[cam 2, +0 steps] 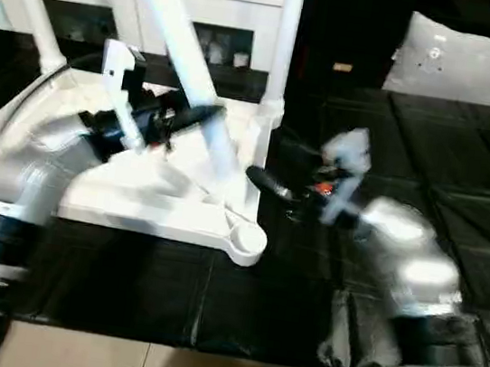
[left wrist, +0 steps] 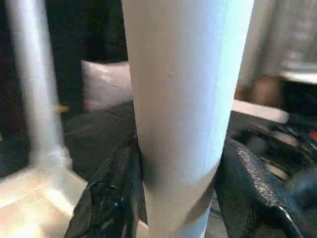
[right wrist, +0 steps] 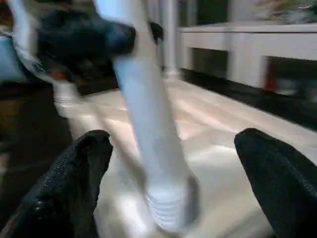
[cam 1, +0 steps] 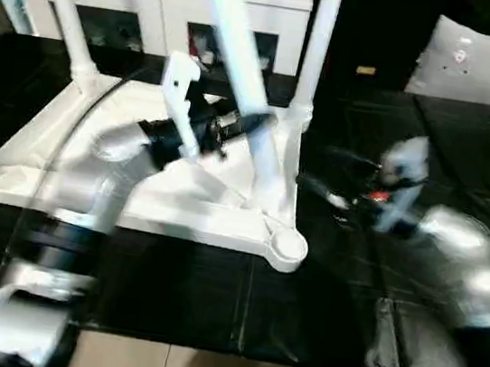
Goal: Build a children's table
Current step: Pick table leg
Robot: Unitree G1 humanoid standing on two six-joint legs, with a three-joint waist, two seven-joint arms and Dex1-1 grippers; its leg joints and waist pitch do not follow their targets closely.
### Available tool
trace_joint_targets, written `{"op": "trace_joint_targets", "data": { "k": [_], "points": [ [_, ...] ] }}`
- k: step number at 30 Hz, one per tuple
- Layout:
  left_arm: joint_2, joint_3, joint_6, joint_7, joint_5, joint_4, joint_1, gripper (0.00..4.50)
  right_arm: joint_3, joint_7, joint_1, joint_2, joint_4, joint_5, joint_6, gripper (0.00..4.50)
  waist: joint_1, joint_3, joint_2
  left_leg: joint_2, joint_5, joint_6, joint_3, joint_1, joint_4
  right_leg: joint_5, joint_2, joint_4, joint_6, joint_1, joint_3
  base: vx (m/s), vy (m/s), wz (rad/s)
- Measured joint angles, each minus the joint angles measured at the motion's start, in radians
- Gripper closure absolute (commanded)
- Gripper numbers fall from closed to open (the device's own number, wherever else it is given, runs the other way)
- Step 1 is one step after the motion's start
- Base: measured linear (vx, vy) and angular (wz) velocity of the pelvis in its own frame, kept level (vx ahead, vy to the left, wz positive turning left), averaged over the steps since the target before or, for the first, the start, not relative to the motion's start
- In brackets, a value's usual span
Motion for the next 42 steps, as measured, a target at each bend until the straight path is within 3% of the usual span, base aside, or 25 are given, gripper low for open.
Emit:
{"op": "trace_joint_targets", "data": {
  "k": [3, 5, 8, 11, 19, 21, 32, 36, 37, 42],
  "points": [
    [0.023, -0.026, 0.06, -0.061, -0.024, -0.031, -0.003, 2.68, 0.01, 0.083, -0.02, -0.034, -0.029, 0.041, 0.093, 0.06, 0.004, 0.0, 0.0, 0.0, 0.0, 0.0, 0.0, -0.001, 0.001, 0.0, 0.0, 0.0, 0.0, 0.0, 0.0, 0.0, 0.0, 0.0],
    [0.029, -0.035, 0.117, -0.113, -0.076, -0.062, -0.015, 2.69, 0.032, 0.164, -0.036, -0.089, -0.039, 0.043, 0.153, 0.06, 0.014, 0.001, -0.001, 0.0, 0.0, 0.0, 0.0, 0.0, 0.001, -0.002, 0.0, 0.0, 0.003, 0.0, 0.0, 0.0, 0.0, 0.0],
    [0.024, -0.026, 0.203, -0.156, -0.17, -0.107, -0.053, 2.69, 0.066, 0.208, -0.067, -0.101, -0.046, 0.043, 0.199, 0.06, 0.022, 0.001, -0.002, 0.0, 0.0, 0.0, 0.0, 0.0, 0.002, -0.003, 0.0, 0.001, 0.005, 0.0, 0.0, 0.0, 0.0, 0.0],
    [0.021, -0.02, 0.243, -0.201, -0.24, -0.149, -0.064, 2.69, 0.088, 0.232, -0.069, -0.1, -0.052, 0.067, 0.244, 0.43, 0.027, 0.001, -0.002, 0.0, 0.0, 0.0, 0.0, 0.0, 0.002, -0.003, 0.0, 0.001, 0.005, 0.0, 0.0, 0.0, 0.0, 0.0],
    [0.039, -0.018, 0.297, -0.25, -0.268, -0.149, -0.064, 2.69, 0.113, 0.317, -0.071, -0.1, -0.065, 0.098, 0.34, 1.0, 0.027, 0.001, -0.002, 0.0, 0.0, 0.0, 0.0, 0.0, 0.003, -0.004, 0.0, 0.001, 0.006, 0.0, 0.0, 0.0, 0.0, 0.0],
    [0.042, -0.018, 0.306, -0.255, -0.277, -0.156, -0.064, 2.69, 0.121, 0.33, -0.073, -0.1, -0.065, 0.106, 0.352, 1.33, 0.027, 0.001, -0.002, 0.0, 0.0, 0.0, 0.0, 0.0, 0.003, -0.004, 0.0, 0.001, 0.006, 0.0, 0.0, 0.0, 0.0, 0.0],
    [0.046, -0.019, 0.316, -0.269, -0.274, -0.162, -0.064, 2.69, 0.131, 0.368, -0.074, -0.098, -0.086, 0.106, 0.378, 2.23, 0.028, 0.001, -0.003, 0.0, 0.0, 0.0, 0.0, 0.0, 0.003, -0.004, 0.0, 0.001, 0.006, 0.0, 0.0, 0.0, 0.0, 0.0],
    [0.057, -0.021, 0.315, -0.281, -0.268, -0.162, -0.064, 2.69, 0.139, 0.366, -0.074, -0.09, -0.093, 0.078, 0.346, 2.24, 0.029, 0.001, -0.003, 0.0, 0.0, 0.0, 0.0, 0.0, 0.003, -0.004, 0.0, 0.001, 0.006, 0.0, 0.0, 0.0, 0.0, 0.0],
    [0.062, -0.026, 0.312, -0.286, -0.263, -0.162, -0.064, 2.69, 0.143, 0.366, -0.074, -0.086, -0.093, 0.067, 0.34, 1.9, 0.029, 0.001, -0.003, 0.0, 0.0, 0.0, 0.0, 0.0, 0.003, -0.004, 0.0, 0.001, 0.007, 0.0, 0.0, 0.0, 0.0, 0.0],
    [0.064, -0.053, 0.305, -0.302, -0.237, -0.162, -0.066, 2.7, 0.162, 0.374, -0.074, -0.096, -0.092, 0.035, 0.338, 1.57, 0.029, 0.001, -0.005, 0.0, 0.0, 0.0, 0.0, 0.0, 0.003, -0.004, 0.0, 0.001, 0.006, 0.0, 0.0, 0.0, 0.0, 0.0]
  ]
}}
